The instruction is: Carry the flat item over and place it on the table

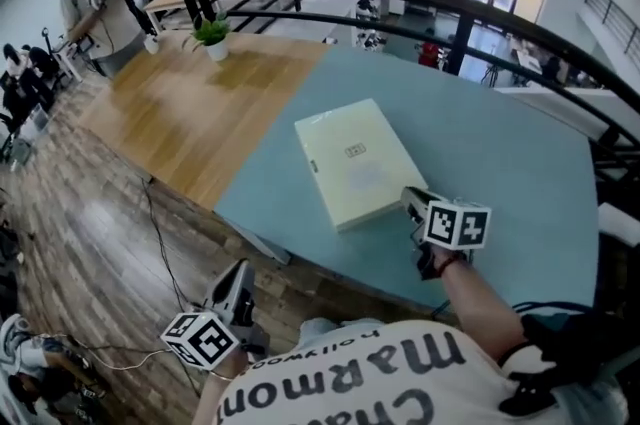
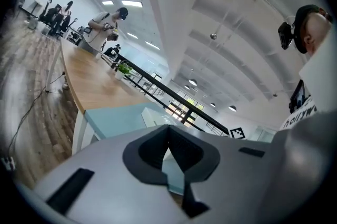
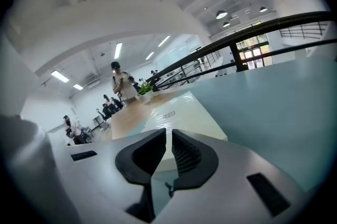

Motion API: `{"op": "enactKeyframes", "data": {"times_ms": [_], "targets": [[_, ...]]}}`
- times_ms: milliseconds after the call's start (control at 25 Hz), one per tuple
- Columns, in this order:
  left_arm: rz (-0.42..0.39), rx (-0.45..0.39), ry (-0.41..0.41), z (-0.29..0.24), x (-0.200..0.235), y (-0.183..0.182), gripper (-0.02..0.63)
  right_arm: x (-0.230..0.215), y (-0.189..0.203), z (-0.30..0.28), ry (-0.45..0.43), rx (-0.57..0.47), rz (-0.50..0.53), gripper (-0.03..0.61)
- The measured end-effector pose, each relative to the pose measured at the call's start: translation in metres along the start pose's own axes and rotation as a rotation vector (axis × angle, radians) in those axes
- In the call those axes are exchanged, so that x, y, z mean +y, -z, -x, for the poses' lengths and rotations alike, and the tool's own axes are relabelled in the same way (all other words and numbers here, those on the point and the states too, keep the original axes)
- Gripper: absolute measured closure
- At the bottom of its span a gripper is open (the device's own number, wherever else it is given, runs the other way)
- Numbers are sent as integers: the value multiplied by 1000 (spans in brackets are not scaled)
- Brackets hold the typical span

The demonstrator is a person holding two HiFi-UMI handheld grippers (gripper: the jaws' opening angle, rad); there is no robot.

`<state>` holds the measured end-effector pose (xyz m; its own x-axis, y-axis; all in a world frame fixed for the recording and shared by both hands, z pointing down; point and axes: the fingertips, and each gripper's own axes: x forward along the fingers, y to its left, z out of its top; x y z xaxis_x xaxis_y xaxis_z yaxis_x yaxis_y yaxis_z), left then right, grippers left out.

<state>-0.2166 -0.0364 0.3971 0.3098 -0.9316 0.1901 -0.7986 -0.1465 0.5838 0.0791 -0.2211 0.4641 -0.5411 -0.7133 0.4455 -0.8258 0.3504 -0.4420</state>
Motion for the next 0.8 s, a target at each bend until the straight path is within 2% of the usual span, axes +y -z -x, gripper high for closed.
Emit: {"op": "enactKeyframes", "data": {"times_ms": [120,240,360,520,800], "targets": [[29,-60,-13,-4,-26,8,612,-6,2,15,-52,51,112,520],[41,-70,-30,-17,-45,28,612,-17,-3,34,-110,70,192,522],[80,-78,-24,-29,-67,48,612,-34,-8,58,-156,53,188,526],[50,-23,12,-46,-100,72,612,-46,-22,79,-193,-10,173,529],[44,-10,7,-48,-126,96,612,-71,-23,111,-179,-53,218,541]]}}
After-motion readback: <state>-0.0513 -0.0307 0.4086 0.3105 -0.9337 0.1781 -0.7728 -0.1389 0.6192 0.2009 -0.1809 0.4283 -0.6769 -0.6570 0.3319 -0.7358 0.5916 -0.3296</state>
